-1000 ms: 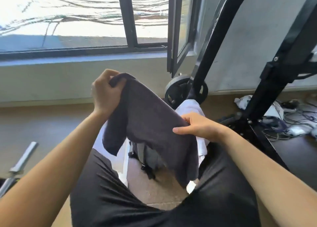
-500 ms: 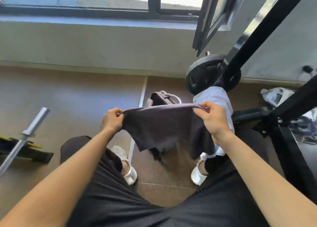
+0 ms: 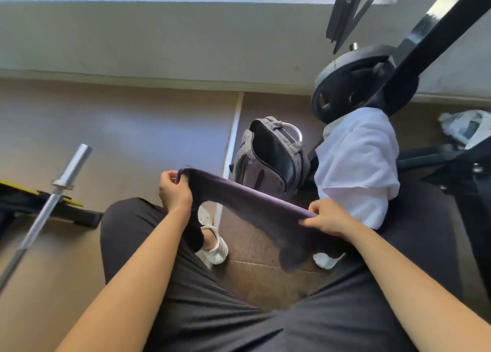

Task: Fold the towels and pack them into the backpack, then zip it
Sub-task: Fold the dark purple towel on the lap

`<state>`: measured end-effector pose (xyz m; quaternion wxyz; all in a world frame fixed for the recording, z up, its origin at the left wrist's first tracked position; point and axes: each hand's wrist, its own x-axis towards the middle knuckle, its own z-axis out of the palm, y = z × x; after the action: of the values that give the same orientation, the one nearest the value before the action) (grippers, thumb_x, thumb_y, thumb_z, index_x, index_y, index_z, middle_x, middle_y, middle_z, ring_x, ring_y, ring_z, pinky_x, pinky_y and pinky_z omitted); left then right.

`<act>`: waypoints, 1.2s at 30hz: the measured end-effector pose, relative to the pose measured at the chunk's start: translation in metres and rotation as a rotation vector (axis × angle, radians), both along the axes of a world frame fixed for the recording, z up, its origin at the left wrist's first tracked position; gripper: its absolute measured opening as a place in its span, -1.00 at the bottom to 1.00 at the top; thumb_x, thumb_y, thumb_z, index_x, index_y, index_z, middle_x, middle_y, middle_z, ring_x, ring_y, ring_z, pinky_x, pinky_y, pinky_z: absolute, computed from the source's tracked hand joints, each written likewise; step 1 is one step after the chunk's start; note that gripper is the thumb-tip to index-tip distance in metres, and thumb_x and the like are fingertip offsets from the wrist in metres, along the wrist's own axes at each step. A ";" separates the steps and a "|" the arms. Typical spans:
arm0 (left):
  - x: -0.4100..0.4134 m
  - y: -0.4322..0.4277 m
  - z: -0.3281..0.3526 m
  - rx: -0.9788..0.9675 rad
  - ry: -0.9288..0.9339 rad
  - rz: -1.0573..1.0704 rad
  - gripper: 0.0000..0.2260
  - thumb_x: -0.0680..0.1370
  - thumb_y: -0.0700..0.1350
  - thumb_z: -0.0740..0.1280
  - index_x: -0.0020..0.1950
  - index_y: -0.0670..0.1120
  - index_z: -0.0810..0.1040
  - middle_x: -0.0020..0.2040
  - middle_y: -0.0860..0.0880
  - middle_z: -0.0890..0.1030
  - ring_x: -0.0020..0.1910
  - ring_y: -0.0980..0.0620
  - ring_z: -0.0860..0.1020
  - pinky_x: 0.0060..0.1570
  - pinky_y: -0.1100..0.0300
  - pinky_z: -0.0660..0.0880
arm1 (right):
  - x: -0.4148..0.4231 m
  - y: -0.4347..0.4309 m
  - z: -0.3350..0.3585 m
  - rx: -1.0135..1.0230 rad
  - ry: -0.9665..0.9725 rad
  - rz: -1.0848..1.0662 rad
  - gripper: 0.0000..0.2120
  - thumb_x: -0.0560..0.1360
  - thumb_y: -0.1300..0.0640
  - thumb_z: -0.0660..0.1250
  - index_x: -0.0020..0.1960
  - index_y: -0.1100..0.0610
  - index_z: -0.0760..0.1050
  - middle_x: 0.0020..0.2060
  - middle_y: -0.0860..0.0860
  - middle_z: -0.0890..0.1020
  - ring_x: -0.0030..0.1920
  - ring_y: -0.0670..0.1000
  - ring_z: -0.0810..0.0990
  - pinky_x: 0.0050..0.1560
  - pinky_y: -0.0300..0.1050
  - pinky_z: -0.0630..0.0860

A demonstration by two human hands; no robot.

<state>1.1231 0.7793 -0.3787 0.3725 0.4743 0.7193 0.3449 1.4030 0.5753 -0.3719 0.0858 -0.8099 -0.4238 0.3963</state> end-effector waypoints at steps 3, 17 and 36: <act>-0.003 -0.001 -0.002 -0.031 -0.067 0.126 -0.79 0.65 -0.03 0.32 -0.03 -0.16 0.44 -0.06 -0.09 0.53 -0.07 -0.04 0.47 -0.06 0.07 0.42 | 0.009 0.001 0.000 -0.064 -0.086 -0.021 -0.60 0.46 -0.09 0.47 -0.40 0.08 0.41 -0.41 0.00 0.48 -0.30 0.03 0.47 -0.35 -0.12 0.32; 0.044 -0.072 0.023 -0.402 -0.580 -0.484 -0.95 0.60 -0.16 0.39 -0.06 -0.10 0.57 -0.14 -0.09 0.64 -0.08 -0.06 0.62 -0.16 0.11 0.56 | -0.018 0.003 0.015 0.262 0.858 -0.918 -0.63 0.61 -0.09 0.33 0.12 0.24 0.51 -0.14 0.14 0.67 -0.16 0.07 0.66 -0.05 -0.06 0.59; 0.067 -0.115 0.028 -0.315 -0.713 -0.926 -0.85 0.60 -0.19 0.37 0.08 -0.04 0.72 0.06 -0.08 0.72 0.11 -0.03 0.66 0.12 0.16 0.57 | -0.056 0.000 0.028 0.390 1.319 -1.230 -0.82 0.67 0.24 0.21 -0.06 0.28 0.50 -0.16 0.27 0.70 -0.17 0.17 0.74 -0.09 0.07 0.69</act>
<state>1.1903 0.6645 -0.3506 0.7676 0.5324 0.3116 0.1739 1.3470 0.5748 -0.3442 0.6402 -0.4741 0.1565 0.5838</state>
